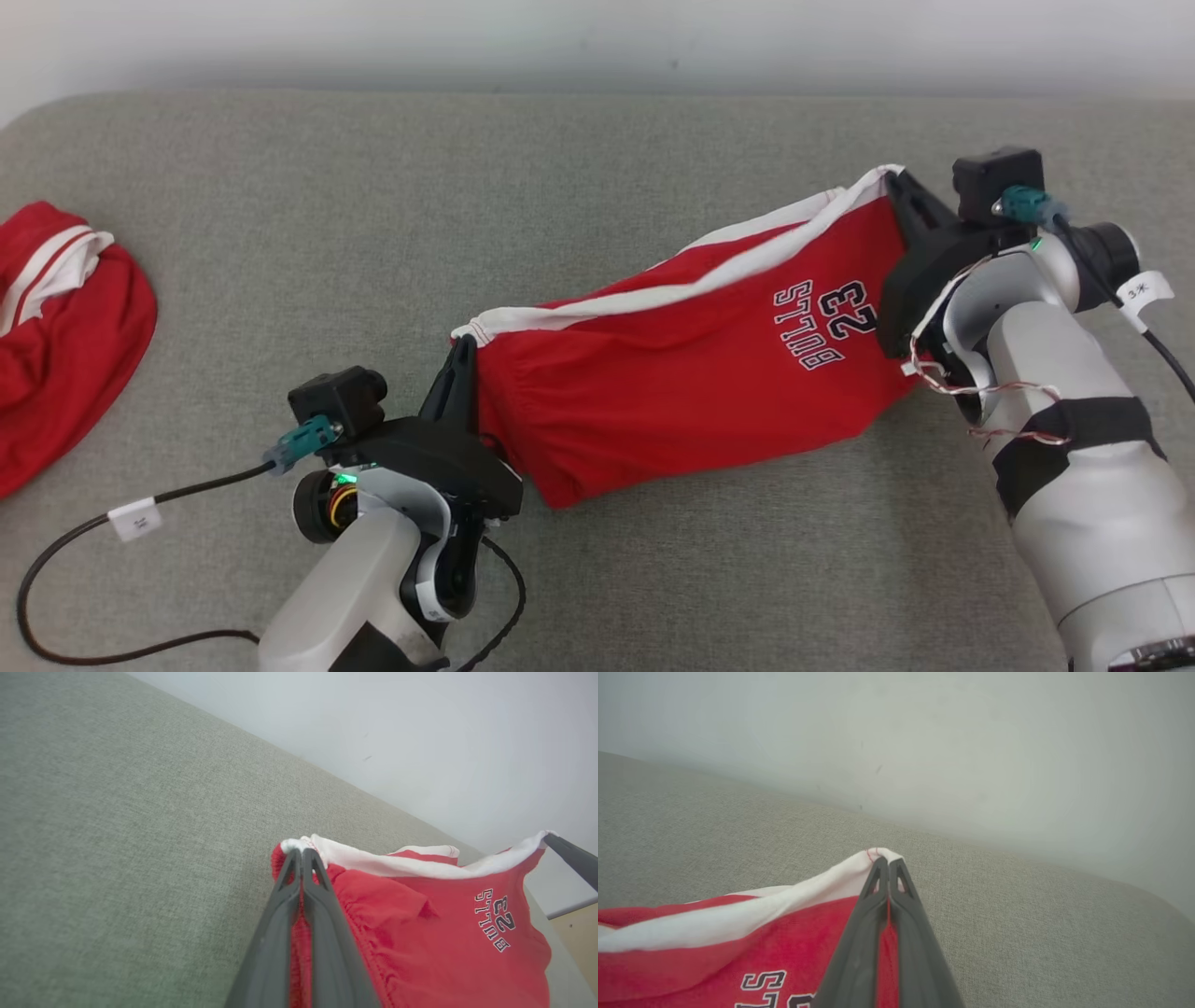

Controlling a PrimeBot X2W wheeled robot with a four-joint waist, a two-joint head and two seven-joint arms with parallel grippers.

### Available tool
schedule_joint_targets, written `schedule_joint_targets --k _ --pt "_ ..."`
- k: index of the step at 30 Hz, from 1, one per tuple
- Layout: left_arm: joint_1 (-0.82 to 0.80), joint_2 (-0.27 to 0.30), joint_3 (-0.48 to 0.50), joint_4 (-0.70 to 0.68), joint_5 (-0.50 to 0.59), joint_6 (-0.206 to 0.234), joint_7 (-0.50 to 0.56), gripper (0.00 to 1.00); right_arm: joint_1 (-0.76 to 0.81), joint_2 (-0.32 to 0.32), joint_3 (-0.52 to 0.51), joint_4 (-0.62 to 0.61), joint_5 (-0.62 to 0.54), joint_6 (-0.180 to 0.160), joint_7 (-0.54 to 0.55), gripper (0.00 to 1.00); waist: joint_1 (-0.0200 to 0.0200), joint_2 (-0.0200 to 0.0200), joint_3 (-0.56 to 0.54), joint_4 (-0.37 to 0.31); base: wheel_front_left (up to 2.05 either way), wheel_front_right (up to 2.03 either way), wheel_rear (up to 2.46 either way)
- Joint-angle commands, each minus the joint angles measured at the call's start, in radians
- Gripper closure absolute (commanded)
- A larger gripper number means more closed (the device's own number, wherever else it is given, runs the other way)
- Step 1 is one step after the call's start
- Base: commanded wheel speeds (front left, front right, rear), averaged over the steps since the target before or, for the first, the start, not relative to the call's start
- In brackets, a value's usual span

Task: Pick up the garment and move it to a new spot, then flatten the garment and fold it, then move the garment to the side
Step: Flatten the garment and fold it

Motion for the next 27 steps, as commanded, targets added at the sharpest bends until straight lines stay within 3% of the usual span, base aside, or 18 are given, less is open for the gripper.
schedule_joint_targets --k 1,7,8,9,10,17,27 --pt "-0.015 -0.004 -0.002 0.012 0.017 0.003 -0.006 1.00 -0.021 0.005 -0.020 0.025 -0.017 -0.002 -0.014 1.00 -0.0003 -0.0002 0.020 0.019 0.00 0.00 0.00" --pt "-0.035 -0.023 0.005 0.032 0.016 -0.012 -0.014 0.98 -0.074 0.029 -0.115 0.116 -0.043 -0.002 -0.049 1.00 -0.0003 -0.0002 0.035 0.038 0.00 0.00 0.00" --pt "-0.038 -0.025 0.004 0.031 0.018 -0.022 -0.015 0.22 -0.080 0.032 -0.131 0.127 -0.047 -0.002 -0.055 1.00 -0.0003 -0.0002 0.037 0.041 0.00 0.00 0.00" --pt "-0.038 -0.027 0.005 0.031 0.017 -0.026 -0.016 0.00 -0.088 0.039 -0.148 0.138 -0.047 -0.002 -0.061 0.35 -0.0003 -0.0002 0.039 0.044 0.00 0.00 0.00" --pt "-0.039 -0.027 -0.002 0.029 0.025 -0.036 -0.017 0.00 -0.095 0.044 -0.155 0.147 -0.053 -0.002 -0.069 0.00 -0.0003 -0.0002 0.039 0.045 0.00 0.00 0.00" --pt "0.012 0.009 -0.002 -0.045 0.106 -0.095 -0.021 0.00 -0.116 0.040 -0.177 0.232 -0.058 -0.002 0.005 0.00 -0.0003 -0.0002 0.020 0.046 0.00 0.00 0.00" --pt "0.293 0.129 0.073 -0.364 0.391 -0.100 -0.021 0.00 -0.096 -0.009 -0.284 0.315 -0.069 -0.002 0.165 0.00 -0.0003 -0.0002 -0.035 0.057 0.00 0.00 0.00"
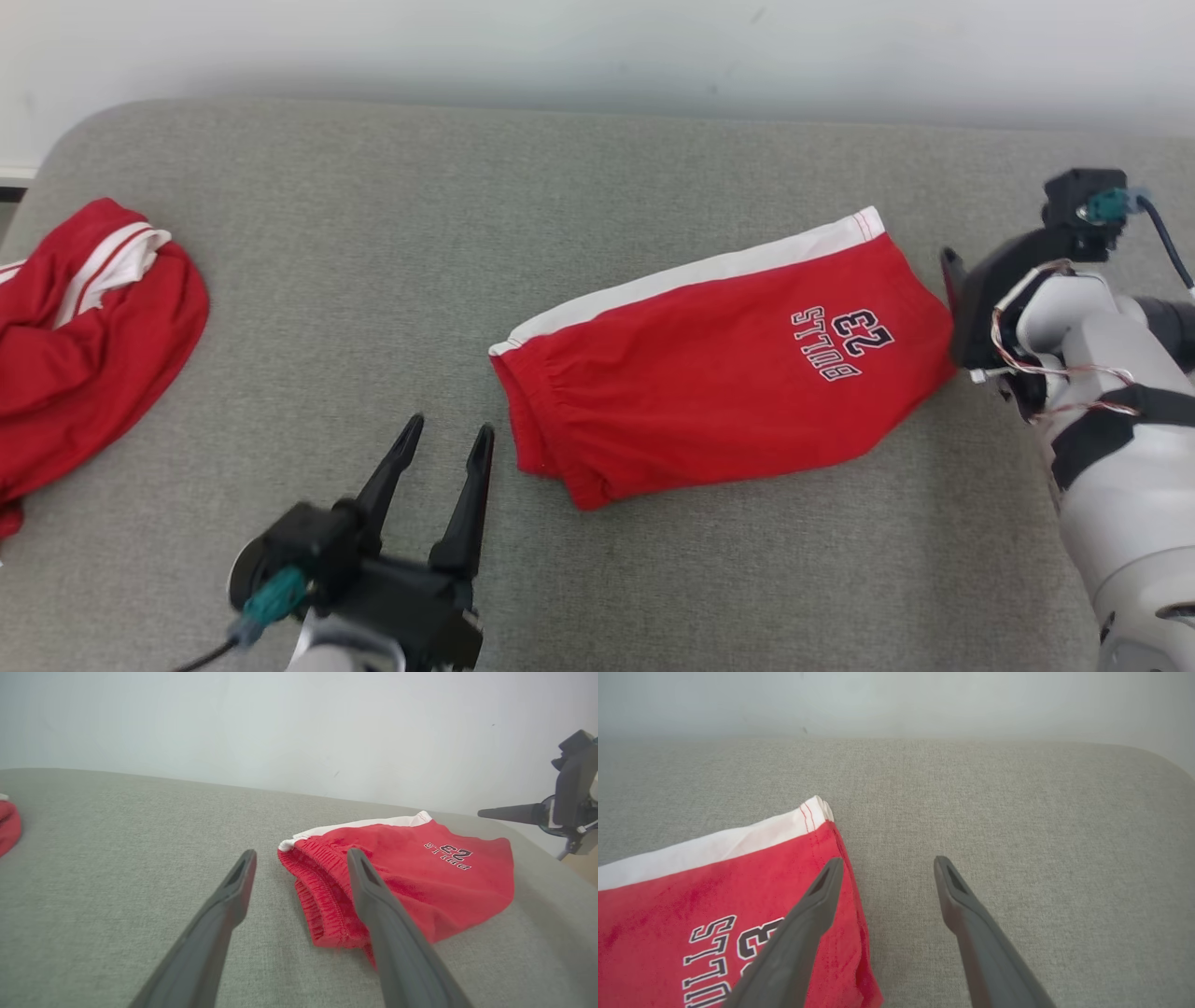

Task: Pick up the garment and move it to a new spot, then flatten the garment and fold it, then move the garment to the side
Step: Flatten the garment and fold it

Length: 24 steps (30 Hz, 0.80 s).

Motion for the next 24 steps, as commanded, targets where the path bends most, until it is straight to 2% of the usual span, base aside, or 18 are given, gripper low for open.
schedule_joint_targets --k 1,3,8,15,22,23,24 --pt "0.027 0.008 0.011 -0.023 0.018 0.004 -0.004 0.00 0.023 -0.004 -0.008 0.007 -0.009 -0.002 0.007 0.00 0.0002 0.0000 -0.013 0.014 0.00 0.00 0.00" --pt "0.116 0.021 0.033 -0.087 0.054 0.015 -0.004 0.00 0.039 -0.017 -0.055 0.019 -0.024 -0.002 0.018 0.00 0.0002 0.0000 -0.014 0.037 0.00 0.00 0.00" --pt "0.188 0.018 0.021 -0.126 0.091 0.014 -0.004 0.00 0.068 -0.033 -0.168 0.044 -0.038 -0.002 0.042 0.00 0.0002 0.0000 -0.008 0.083 0.00 0.00 0.00" --pt "0.210 0.012 0.000 -0.114 0.116 0.011 -0.004 0.00 0.087 -0.007 -0.298 0.056 -0.099 -0.002 0.088 0.00 0.0002 0.0000 -0.012 0.115 0.00 0.00 0.00" --pt "0.213 0.025 0.005 -0.118 0.126 0.027 -0.004 0.00 0.126 0.012 -0.370 0.042 -0.202 -0.002 0.162 0.00 0.0002 0.0000 -0.006 0.126 0.00 0.00 0.00" --pt "0.214 0.026 0.006 -0.119 0.125 0.028 -0.004 0.00 0.132 0.014 -0.384 0.035 -0.215 -0.002 0.172 0.20 0.0002 0.0000 -0.006 0.126 0.00 0.00 0.00" --pt "0.214 0.027 0.006 -0.119 0.124 0.029 -0.004 0.00 0.136 0.016 -0.397 0.028 -0.228 -0.002 0.179 0.62 0.0002 0.0000 -0.006 0.127 0.00 0.00 0.00"
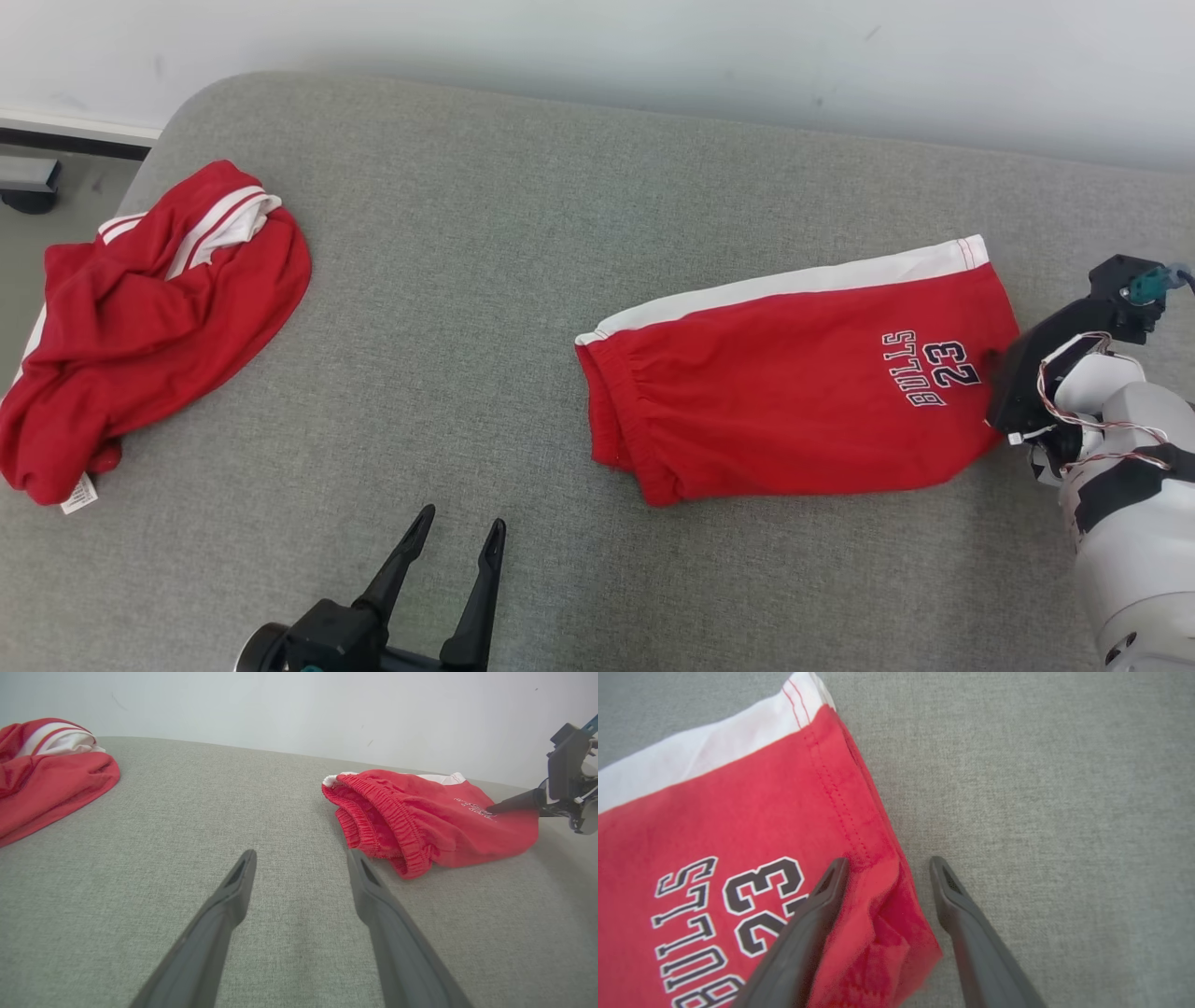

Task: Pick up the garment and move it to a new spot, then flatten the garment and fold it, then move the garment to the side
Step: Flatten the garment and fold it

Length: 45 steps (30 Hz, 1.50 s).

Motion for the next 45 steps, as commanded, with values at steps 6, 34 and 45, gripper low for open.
schedule_joint_targets --k 6,34,45 --pt "0.025 0.002 0.007 0.017 -0.013 0.004 -0.001 0.00 0.083 0.021 -0.085 -0.049 -0.077 -0.003 0.033 1.00 0.0001 0.0001 -0.019 -0.008 0.00 0.00 0.00" --pt "0.128 0.005 0.011 0.052 -0.079 0.013 0.003 0.00 0.353 0.144 0.069 -0.471 0.040 -0.002 -0.161 1.00 0.0001 0.0001 -0.210 -0.091 0.00 0.00 0.00" --pt "0.140 0.004 0.004 0.056 -0.095 0.008 0.004 0.00 0.460 0.166 0.471 -0.595 0.294 -0.002 -0.060 1.00 0.0001 0.0001 -0.231 -0.051 0.00 0.00 0.00"
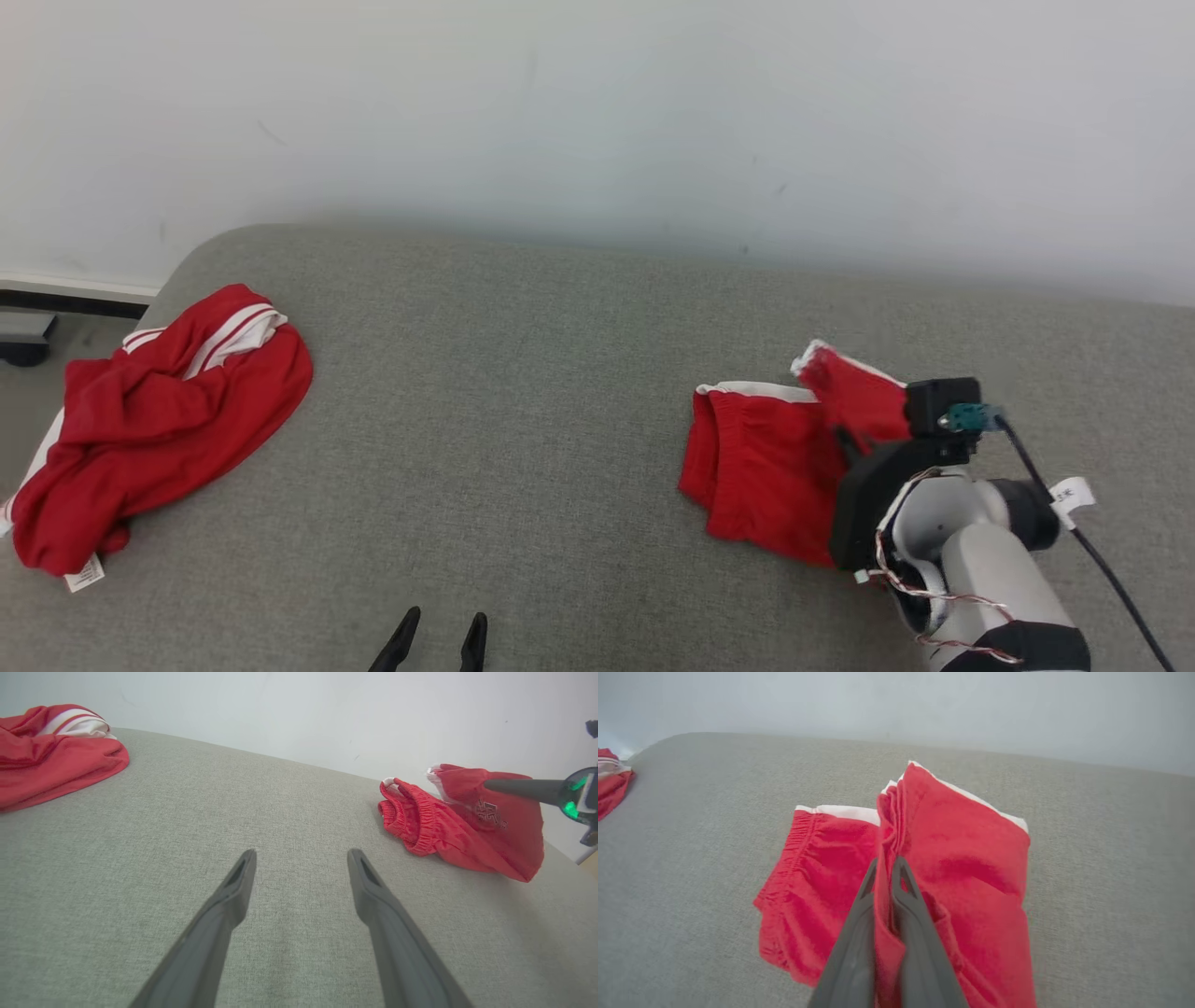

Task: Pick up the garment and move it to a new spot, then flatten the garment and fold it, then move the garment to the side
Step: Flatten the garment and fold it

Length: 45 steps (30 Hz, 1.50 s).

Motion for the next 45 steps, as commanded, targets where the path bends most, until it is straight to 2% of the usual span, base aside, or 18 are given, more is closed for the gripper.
schedule_joint_targets --k 1,9,19,23,24,25,28,33,34,37,40,41,42,43,44,45 --pt "0.013 0.003 0.000 0.003 -0.005 -0.005 -0.001 0.00 0.016 0.002 0.037 -0.002 0.038 -0.002 0.008 1.00 0.0001 0.0001 0.000 0.012 0.00 0.00 0.00" --pt "-0.004 -0.008 -0.014 0.019 -0.006 -0.010 0.002 0.00 -0.019 0.003 0.163 0.098 0.158 -0.002 -0.044 1.00 0.0001 0.0001 0.001 0.049 0.00 0.00 0.00" --pt "-0.008 -0.004 -0.015 0.036 -0.013 -0.015 -0.001 0.00 -0.085 0.002 0.254 0.193 0.212 -0.002 -0.122 1.00 0.0001 0.0001 -0.007 0.075 0.00 0.00 0.00" --pt "-0.009 -0.007 -0.016 0.040 -0.014 -0.013 -0.002 0.00 -0.091 0.002 0.277 0.248 0.205 -0.002 -0.117 1.00 0.0001 0.0001 -0.010 0.078 0.00 0.00 0.00" --pt "-0.008 -0.007 -0.017 0.041 -0.015 -0.013 -0.002 0.00 -0.092 0.003 0.281 0.260 0.204 -0.002 -0.117 0.75 0.0001 0.0001 -0.011 0.078 0.00 0.00 0.00" --pt "-0.007 -0.008 -0.017 0.042 -0.016 -0.013 -0.003 0.00 -0.091 0.003 0.283 0.270 0.216 -0.002 -0.114 0.00 0.0001 0.0001 -0.012 0.077 0.00 0.00 0.00" --pt "-0.002 -0.008 -0.016 0.043 -0.017 -0.011 -0.003 0.00 -0.097 0.003 0.300 0.263 0.258 -0.002 -0.131 0.00 0.0001 0.0001 -0.017 0.072 0.00 0.00 0.00" --pt "0.014 -0.006 -0.012 0.040 -0.024 -0.008 -0.004 0.00 -0.082 0.002 0.337 0.174 0.393 -0.002 -0.139 0.00 0.0001 0.0001 -0.028 0.057 0.00 0.00 0.00" --pt "0.017 -0.006 -0.011 0.039 -0.024 -0.008 -0.004 0.00 -0.077 0.002 0.329 0.161 0.390 -0.002 -0.143 0.00 0.0001 0.0001 -0.030 0.053 0.00 0.00 0.00" --pt "0.017 -0.009 -0.009 0.035 -0.026 -0.007 -0.005 0.00 -0.064 -0.002 0.251 0.168 0.257 -0.002 -0.172 0.00 0.0001 0.0001 -0.031 0.044 0.00 0.00 0.00" --pt "0.011 -0.013 -0.014 0.034 -0.023 -0.011 -0.005 0.00 -0.041 -0.016 0.147 0.185 0.073 -0.002 -0.192 0.00 0.0001 0.0001 -0.026 0.047 0.00 0.00 0.00" --pt "0.006 -0.016 -0.017 0.033 -0.021 -0.013 -0.006 0.00 -0.031 -0.018 0.118 0.189 0.004 -0.002 -0.196 0.18 0.0001 0.0001 -0.022 0.051 0.00 0.00 0.00" --pt "0.002 -0.018 -0.020 0.033 -0.019 -0.016 -0.006 0.00 -0.020 -0.015 0.091 0.192 -0.055 -0.002 -0.196 0.52 0.0001 0.0001 -0.017 0.056 0.00 0.00 0.00" --pt "-0.001 -0.018 -0.021 0.034 -0.018 -0.015 -0.006 0.00 -0.010 -0.012 0.070 0.195 -0.108 -0.002 -0.194 0.60 0.0001 0.0001 -0.014 0.060 0.00 0.00 0.00" --pt "-0.003 -0.018 -0.021 0.034 -0.018 -0.015 -0.006 0.00 0.001 -0.009 0.056 0.199 -0.154 -0.002 -0.193 0.78 0.0001 0.0001 -0.010 0.065 0.00 0.00 0.00" --pt "-0.005 -0.019 -0.022 0.035 -0.018 -0.015 -0.005 0.00 0.009 -0.004 0.045 0.204 -0.185 -0.002 -0.194 0.84 0.0001 0.0001 -0.006 0.069 0.00 0.00 0.00"
